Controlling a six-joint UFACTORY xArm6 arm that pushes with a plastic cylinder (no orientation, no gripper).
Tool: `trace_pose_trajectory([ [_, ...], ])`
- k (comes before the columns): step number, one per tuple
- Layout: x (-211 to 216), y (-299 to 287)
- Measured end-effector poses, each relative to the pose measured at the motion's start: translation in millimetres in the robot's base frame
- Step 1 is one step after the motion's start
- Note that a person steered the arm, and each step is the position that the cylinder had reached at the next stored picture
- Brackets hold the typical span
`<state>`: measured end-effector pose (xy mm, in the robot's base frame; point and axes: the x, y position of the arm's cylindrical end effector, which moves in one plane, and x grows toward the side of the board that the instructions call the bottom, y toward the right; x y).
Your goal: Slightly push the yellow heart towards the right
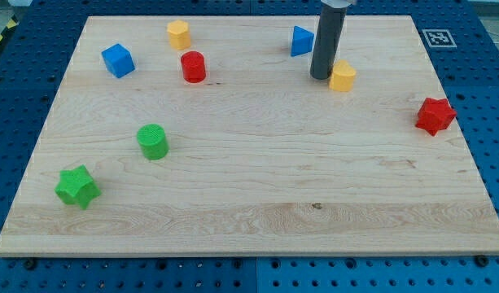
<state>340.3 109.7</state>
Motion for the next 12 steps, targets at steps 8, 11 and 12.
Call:
trace_pose_trajectory([
  [8,8.6,-2.6],
  [11,24.3,19.3],
  [12,33.3,9.1],
])
